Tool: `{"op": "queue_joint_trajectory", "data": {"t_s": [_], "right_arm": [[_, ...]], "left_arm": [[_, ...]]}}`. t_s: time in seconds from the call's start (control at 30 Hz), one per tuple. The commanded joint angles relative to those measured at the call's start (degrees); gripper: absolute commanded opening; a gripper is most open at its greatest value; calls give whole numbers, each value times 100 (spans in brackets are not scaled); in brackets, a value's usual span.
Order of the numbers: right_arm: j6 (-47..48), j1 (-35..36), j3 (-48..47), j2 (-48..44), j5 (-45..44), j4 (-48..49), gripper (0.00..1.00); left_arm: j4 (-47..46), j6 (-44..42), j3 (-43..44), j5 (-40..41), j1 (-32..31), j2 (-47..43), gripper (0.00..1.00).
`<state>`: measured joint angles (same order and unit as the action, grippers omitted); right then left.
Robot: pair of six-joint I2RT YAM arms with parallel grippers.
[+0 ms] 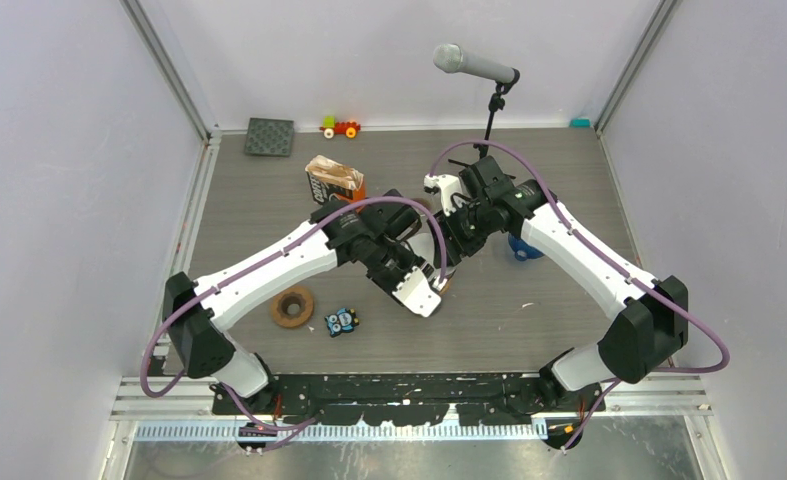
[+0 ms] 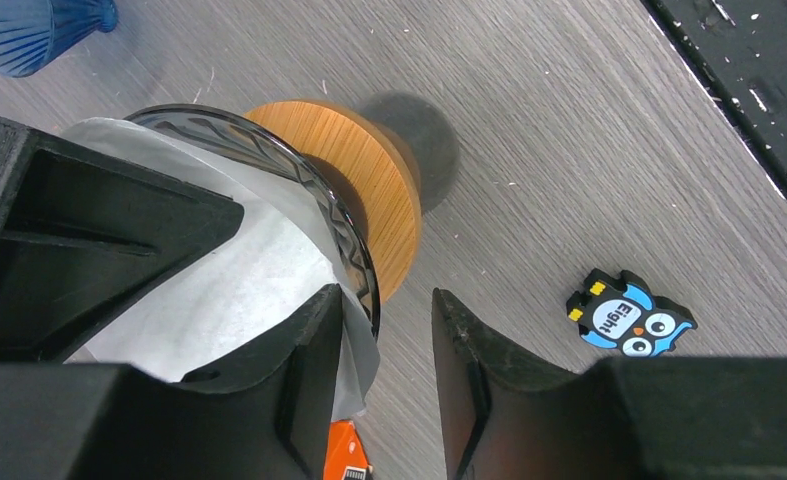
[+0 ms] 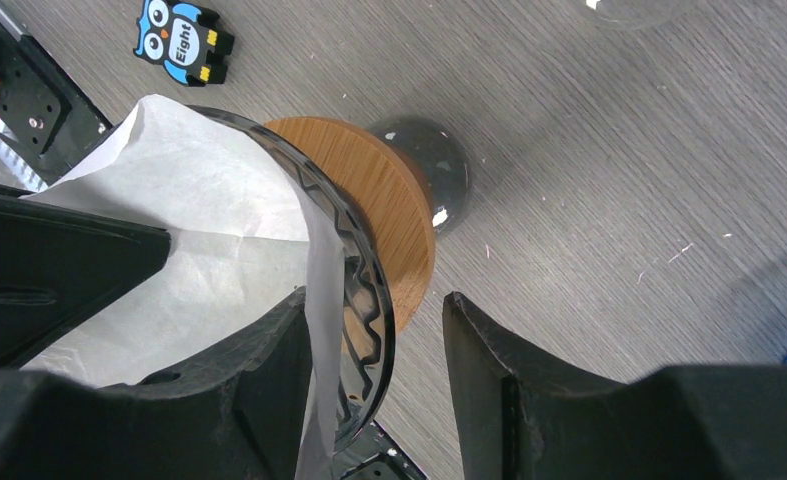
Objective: Place the coffee filter in the dripper
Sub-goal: Place the coffee filter in the coffee dripper.
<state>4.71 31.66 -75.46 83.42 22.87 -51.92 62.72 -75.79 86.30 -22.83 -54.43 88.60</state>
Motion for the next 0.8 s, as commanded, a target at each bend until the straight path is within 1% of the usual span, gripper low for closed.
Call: {"op": "queue_joint_trajectory", "data": {"t_s": [0.0,0.23,0.37,0.57,0.77], "right_arm": [[106,-18,-131,-8,69,43,54],[125,-19,-105,-42,51,42,54],[127,-13,-108,-53,57,39,54],[142,-27,-96,-62,77,38,54],[157,-31,-49,-84,60,42,54]], "left_arm": [[-124,-11,-36,60,-49,-43,41],[25,132,288,-61,-58,-139,58],[125,105,402,-121,-58,-188,64],[180,-155,375,-45,-64,-64,67],[103,-303,382,-21,-86,160,65]]}}
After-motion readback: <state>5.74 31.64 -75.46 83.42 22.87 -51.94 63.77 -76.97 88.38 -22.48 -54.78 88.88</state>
